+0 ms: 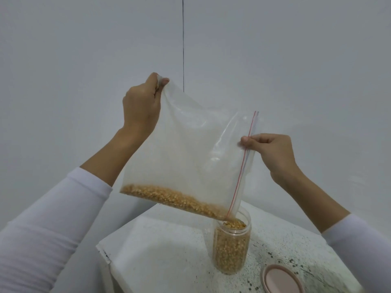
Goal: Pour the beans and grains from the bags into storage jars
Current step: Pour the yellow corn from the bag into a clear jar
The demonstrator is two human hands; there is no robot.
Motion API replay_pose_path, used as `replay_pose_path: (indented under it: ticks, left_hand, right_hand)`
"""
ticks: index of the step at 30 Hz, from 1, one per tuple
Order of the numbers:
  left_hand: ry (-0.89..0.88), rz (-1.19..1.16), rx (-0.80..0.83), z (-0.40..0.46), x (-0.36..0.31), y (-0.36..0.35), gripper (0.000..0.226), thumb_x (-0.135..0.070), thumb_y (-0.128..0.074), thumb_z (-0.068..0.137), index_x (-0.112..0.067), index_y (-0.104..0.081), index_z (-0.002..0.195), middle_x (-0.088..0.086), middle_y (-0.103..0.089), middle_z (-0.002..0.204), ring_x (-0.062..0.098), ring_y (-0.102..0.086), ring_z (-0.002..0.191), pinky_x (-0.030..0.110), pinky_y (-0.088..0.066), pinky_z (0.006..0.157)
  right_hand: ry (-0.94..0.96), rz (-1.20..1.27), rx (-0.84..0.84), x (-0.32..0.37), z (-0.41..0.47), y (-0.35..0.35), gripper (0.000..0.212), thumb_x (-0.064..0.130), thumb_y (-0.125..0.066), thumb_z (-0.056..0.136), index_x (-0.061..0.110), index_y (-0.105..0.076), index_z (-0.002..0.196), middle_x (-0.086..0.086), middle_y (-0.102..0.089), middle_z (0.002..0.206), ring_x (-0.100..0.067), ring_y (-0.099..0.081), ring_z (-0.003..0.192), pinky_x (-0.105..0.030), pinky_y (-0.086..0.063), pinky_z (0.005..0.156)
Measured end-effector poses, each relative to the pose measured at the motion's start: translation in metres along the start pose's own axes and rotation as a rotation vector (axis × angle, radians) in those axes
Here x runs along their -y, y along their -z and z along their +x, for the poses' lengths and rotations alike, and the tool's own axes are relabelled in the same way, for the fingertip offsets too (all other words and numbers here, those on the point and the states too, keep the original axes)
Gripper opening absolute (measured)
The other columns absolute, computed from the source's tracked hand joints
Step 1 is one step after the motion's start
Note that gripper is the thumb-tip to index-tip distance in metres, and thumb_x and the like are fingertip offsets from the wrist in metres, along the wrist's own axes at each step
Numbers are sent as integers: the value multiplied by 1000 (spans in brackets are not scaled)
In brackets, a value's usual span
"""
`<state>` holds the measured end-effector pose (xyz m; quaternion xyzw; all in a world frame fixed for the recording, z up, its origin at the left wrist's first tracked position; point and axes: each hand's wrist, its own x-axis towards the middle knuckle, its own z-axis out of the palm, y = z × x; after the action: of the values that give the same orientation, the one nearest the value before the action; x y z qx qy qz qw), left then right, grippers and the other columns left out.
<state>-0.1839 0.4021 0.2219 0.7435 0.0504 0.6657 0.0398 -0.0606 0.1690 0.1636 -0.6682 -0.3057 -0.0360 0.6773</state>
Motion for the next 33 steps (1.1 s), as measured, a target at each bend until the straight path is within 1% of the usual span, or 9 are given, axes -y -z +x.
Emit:
replay_pose_path:
  ticks: [2,5,7,10,14,20,24,29,33]
  left_hand:
    - [1,3,4,-1,3,1,43,-32,-36,98,1,-53,76,-10,-23,50,21,-28,47,27,-24,48]
    - [19,-2,5,-4,6,1,44,-34,-35,98,0,-52,76,-1,-31,50,21,-29,46,26,-23,48]
    - [27,0,18,-6,7,2,44,-35,-35,97,0,-53,76,-7,-26,50,20,-28,47,27,-24,49]
    - [33,-11,21,-7,7,3,43,-34,-35,98,-2,-52,75,-12,-23,51,20,-27,47,27,-24,49]
    - [42,1,23,-8,8,2,44,-36,-34,97,-1,-51,76,-1,-30,52,21,-29,48,27,-24,50]
    - [39,1,15,-4,7,2,38,-35,-35,98,-8,-45,72,4,-33,53,22,-29,47,27,-23,48]
    - [38,-8,12,-5,4,0,43,-35,-35,98,-3,-50,75,-8,-24,51,20,-28,48,22,-18,45]
    - [2,-21,8,-3,-3,-4,45,-34,-35,97,1,-53,75,-9,-23,51,20,-27,47,22,-17,45]
    - [-16,-39,17,0,-8,-8,45,-34,-36,97,2,-53,76,-13,-21,51,20,-28,47,23,-18,45]
  right_hand:
    - [1,-12,9,0,1,-3,7,24,-75,78,18,-75,74,3,-73,78,-2,-67,81,-6,-39,70]
    - [6,-16,8,0,2,-5,7,24,-75,78,18,-74,73,3,-73,78,-1,-68,80,-2,-40,65]
    - [-10,-28,42,0,2,-7,8,23,-75,78,18,-75,73,3,-73,78,-1,-67,81,-4,-39,66]
    - [3,-8,1,1,3,-7,7,24,-76,78,18,-75,73,3,-73,78,-2,-68,81,-5,-39,68]
    - [-5,-17,18,0,3,-9,7,23,-76,78,18,-74,73,3,-73,79,3,-66,78,1,-39,62]
    - [-11,-19,21,0,3,-7,7,23,-75,78,16,-75,76,2,-73,80,0,-67,82,-6,-40,69]
    - [-20,-9,30,-1,2,-4,6,21,-74,79,16,-75,77,4,-73,81,5,-65,79,-4,-40,67]
    - [-29,19,-17,-5,0,0,5,21,-74,79,17,-74,76,4,-73,81,6,-65,79,-7,-37,72]
    - [-24,34,-53,-5,0,4,5,21,-75,79,18,-74,75,5,-73,81,7,-65,78,-5,-37,69]
